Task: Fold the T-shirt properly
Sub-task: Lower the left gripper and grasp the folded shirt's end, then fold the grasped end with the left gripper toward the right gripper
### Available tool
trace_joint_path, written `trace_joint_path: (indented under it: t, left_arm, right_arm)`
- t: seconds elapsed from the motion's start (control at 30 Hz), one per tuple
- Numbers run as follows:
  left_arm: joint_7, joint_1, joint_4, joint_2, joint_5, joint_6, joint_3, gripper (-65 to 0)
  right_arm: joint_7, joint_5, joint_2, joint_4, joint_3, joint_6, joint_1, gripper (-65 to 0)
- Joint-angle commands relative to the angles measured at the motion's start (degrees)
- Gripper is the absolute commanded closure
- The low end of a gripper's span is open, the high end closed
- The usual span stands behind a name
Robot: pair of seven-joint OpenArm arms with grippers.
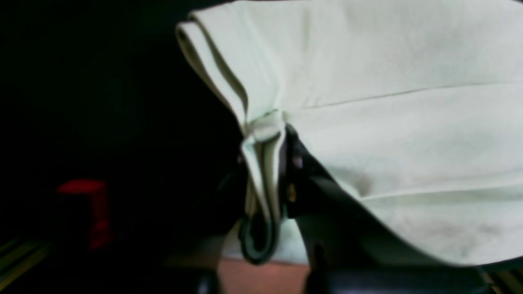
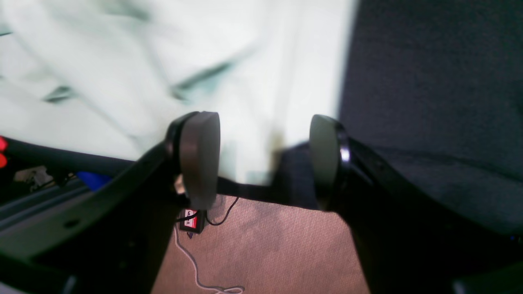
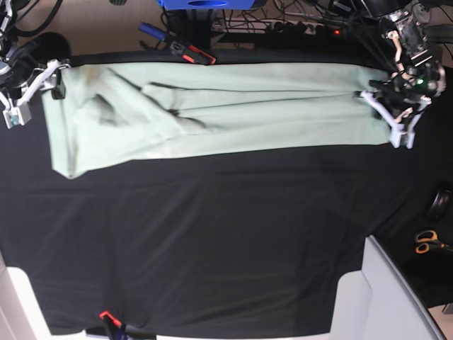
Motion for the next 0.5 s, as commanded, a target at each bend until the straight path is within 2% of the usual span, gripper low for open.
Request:
trace_joint_path:
  t: [0.0,0.2,0.33,0.47]
  left_arm:
    - [-0.71,0.30,2.41,-0.95,-0.12,0.40,-0.69,0.0]
    - [-0.45,2.67,9.44,-0.25,-0.03,0.40,-0.16,0.0]
    - [3.95,2.49,12.87,2.30,-0.03,0.40,-0.07,0.0]
    - [7.29,3.90,18.23,5.73,-0.03,0.49,3.62,0.0]
  right_arm:
    - [1.08,0.75,0.66,0.89,0.21,0.36,-0.09,-33.4]
    - [1.08,0.75,0.57,0.89,0.21,0.36,-0.09,-33.4]
    - [1.08,0.75,0.57,0.89,0.21,0.36,-0.09,-33.4]
    - [1.08,0.75,0.57,0.98,0.21,0.36,-0.18,-33.4]
